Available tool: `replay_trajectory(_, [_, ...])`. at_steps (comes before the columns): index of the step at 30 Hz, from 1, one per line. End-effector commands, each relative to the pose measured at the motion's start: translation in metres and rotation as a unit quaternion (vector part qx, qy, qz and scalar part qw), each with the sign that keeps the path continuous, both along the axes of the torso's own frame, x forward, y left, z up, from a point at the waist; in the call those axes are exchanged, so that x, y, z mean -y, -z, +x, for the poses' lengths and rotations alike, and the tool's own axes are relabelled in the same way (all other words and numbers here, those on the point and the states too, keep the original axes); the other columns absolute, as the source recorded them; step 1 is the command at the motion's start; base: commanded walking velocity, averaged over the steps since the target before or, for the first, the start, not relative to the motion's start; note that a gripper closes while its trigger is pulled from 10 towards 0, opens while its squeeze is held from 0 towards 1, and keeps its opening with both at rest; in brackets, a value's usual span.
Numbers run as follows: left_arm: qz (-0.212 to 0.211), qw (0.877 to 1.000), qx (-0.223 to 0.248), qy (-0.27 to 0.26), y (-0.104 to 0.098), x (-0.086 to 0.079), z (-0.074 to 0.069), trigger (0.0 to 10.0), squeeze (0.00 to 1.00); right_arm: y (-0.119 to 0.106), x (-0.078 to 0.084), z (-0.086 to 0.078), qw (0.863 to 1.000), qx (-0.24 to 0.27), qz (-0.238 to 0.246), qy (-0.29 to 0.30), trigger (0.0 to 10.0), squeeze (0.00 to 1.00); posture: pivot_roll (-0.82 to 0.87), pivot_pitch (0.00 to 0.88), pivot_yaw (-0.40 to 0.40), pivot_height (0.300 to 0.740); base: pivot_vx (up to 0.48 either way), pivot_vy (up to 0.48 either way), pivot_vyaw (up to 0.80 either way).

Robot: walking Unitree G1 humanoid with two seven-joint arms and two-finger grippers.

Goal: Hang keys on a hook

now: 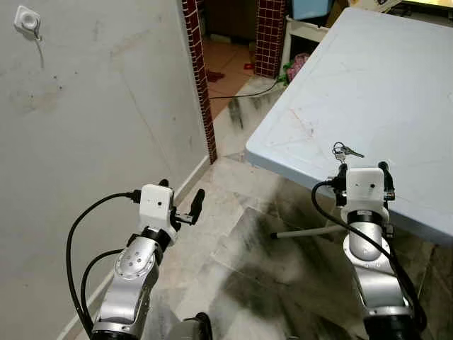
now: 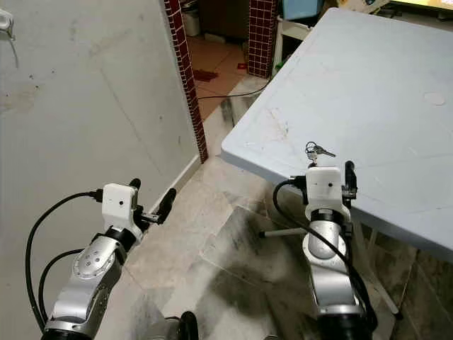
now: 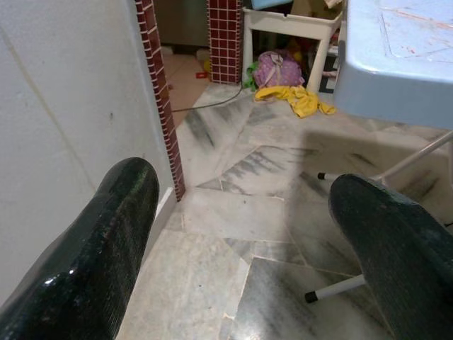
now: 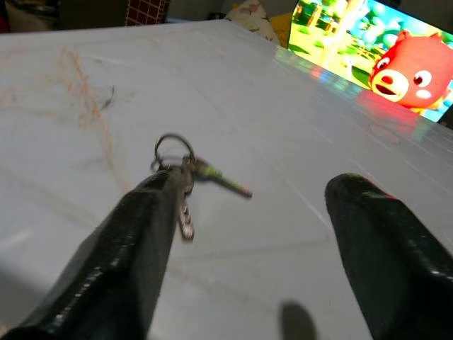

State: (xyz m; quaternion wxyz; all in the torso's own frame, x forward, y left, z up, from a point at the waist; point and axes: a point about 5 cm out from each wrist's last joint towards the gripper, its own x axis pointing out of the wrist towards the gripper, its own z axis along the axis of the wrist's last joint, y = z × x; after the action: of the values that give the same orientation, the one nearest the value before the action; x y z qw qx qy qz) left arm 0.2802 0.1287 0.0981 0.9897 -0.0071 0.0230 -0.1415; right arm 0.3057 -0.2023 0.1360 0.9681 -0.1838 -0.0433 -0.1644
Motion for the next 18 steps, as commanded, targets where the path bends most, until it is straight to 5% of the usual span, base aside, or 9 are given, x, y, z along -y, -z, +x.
replay_trajectory(1, [0.007,1.000,-0.005,0.002,0.004,-0.001,-0.001,10.0,0.00,0.001,0.005,0.002,1.000,-0.008,0.004,0.006,10.0,1.00,-0.02,0.128,0.093,0.740,0.000,0.000,0.00])
replay_trajectory(8, [0.002,1.000,-0.005,-0.002,0.004,-0.001,-0.001,10.0,0.00,-0.001,0.007,0.007,1.000,-0.008,0.011,0.005,10.0,1.00,-0.01,0.128,0.086,0.740,0.000,0.000,0.00])
replay_trajectory(9, [0.000,1.000,-0.006,-0.003,0.004,-0.001,-0.001,10.0,0.00,-0.002,0.006,0.007,1.000,-0.007,0.007,0.003,10.0,0.94,-0.01,0.128,0.084,0.740,0.000,0.000,0.00])
replay_trajectory(10, [0.000,1.000,-0.007,-0.003,0.004,0.000,-0.001,10.0,0.00,-0.002,0.005,0.007,1.000,-0.006,0.005,0.000,10.0,0.73,-0.02,0.129,0.083,0.740,0.000,0.000,0.00])
replay_trajectory(11, [-0.001,1.000,-0.007,-0.003,0.004,0.000,-0.001,10.0,0.00,-0.002,0.005,0.007,1.000,-0.006,0.004,-0.002,10.0,0.67,-0.02,0.128,0.081,0.740,0.000,0.000,0.00])
replay_trajectory(18, [-0.008,1.000,-0.008,-0.001,0.006,0.003,-0.001,10.0,0.00,0.003,-0.007,0.012,0.999,-0.018,0.010,-0.036,10.0,0.67,-0.02,0.136,0.077,0.740,0.000,0.000,0.00])
